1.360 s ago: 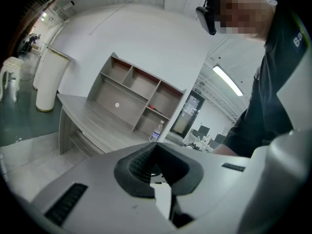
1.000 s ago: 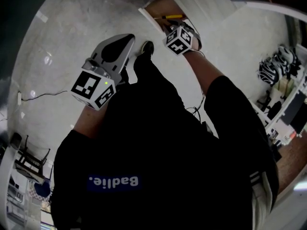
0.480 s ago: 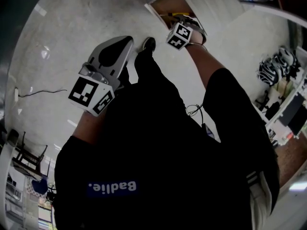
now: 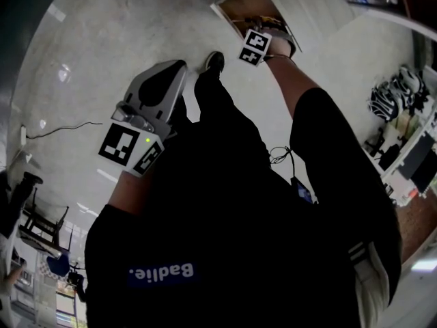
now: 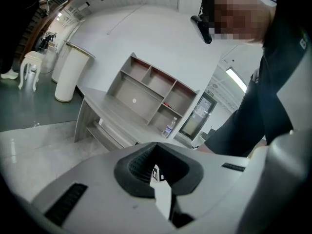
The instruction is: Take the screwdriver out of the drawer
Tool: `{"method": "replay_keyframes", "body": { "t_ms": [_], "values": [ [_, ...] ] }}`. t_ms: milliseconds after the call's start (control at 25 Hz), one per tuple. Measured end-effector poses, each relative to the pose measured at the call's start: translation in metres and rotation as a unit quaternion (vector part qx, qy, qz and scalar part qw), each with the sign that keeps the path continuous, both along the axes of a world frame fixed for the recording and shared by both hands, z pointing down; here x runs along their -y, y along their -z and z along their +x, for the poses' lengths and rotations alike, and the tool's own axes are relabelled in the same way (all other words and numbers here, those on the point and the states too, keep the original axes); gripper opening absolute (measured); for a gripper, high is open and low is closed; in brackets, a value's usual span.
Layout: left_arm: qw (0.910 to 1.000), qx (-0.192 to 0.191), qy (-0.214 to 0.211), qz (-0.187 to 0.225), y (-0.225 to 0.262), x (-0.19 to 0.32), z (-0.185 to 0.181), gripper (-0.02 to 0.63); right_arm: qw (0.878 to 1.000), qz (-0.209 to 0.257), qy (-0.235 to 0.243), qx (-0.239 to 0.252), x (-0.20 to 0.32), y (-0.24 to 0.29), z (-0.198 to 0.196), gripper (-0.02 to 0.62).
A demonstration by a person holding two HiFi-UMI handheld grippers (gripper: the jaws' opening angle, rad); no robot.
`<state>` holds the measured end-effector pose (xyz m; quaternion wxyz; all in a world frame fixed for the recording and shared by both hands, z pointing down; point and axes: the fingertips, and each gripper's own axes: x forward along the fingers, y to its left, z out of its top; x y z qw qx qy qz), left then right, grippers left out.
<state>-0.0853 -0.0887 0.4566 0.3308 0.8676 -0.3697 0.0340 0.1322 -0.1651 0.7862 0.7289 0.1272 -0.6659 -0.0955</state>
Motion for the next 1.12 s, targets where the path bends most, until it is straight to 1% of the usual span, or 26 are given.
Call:
{"method": "replay_keyframes", "body": {
  "t_ms": [480,720,920,1120],
  "values": [
    [0.9997,0.008,-0.014,-0.02,-0.016,-0.011,0.007,0.002,0.998,0.0,0.028,-0.055,0.009,-0.03,0.016,0.124],
    [0.9991,0.004,-0.012,-0.04,-0.025,-0.019,0.007,0.002,0.997,-0.003,0.032,-0.063,0.016,-0.038,0.019,0.126],
    [0.9988,0.007,-0.002,-0.049,-0.031,-0.022,0.002,0.002,0.998,-0.014,0.038,-0.057,0.016,-0.041,0.012,0.126],
    [0.9985,0.004,0.004,-0.054,-0.033,-0.021,0.003,0.002,0.997,-0.042,0.017,-0.066,0.015,-0.051,0.017,0.126]
  ]
}}
